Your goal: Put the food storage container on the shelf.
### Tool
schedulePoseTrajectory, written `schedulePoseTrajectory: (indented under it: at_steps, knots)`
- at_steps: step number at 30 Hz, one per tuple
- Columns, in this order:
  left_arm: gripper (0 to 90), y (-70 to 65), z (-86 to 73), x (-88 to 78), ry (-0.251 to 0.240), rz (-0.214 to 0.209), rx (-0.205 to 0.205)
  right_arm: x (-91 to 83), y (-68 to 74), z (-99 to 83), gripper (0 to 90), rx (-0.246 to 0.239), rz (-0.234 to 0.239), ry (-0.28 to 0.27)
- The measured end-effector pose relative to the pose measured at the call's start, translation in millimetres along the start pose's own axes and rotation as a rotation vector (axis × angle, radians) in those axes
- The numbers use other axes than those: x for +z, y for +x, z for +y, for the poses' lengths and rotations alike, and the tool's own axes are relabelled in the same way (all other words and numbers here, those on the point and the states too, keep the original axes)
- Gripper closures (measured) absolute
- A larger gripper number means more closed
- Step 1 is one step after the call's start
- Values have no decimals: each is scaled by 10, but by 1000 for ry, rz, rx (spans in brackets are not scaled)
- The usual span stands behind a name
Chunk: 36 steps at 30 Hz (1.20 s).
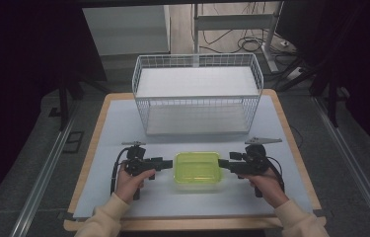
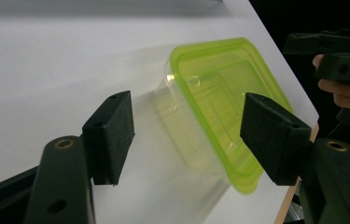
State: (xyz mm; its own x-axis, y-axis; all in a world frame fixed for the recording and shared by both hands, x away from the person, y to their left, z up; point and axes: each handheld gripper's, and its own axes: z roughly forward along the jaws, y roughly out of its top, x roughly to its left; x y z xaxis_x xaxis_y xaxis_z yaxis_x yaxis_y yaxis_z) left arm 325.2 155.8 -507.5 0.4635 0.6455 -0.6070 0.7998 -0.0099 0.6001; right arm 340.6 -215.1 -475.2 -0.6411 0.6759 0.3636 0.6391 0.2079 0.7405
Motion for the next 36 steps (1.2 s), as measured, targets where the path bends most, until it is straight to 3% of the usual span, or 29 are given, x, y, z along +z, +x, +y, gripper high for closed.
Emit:
schedulePoseTrajectory:
  at_steps: [5,17,23,30,36]
  knots:
    - [368,-39,14,107,19,-17,3,62,-51,-20,304,19,21,-10]
    - [427,-24,-44,150,59,-32,1,123,-110,-153,324,76,37,32]
    - [475,-19,-55,209,86,-46,-12,234,-112,-207,383,103,60,66]
    - [549,-5,-57,228,95,-41,-18,223,-135,-222,444,128,78,71]
    - [650,-23,-72,249,99,-44,-12,237,-137,-240,583,135,112,93]
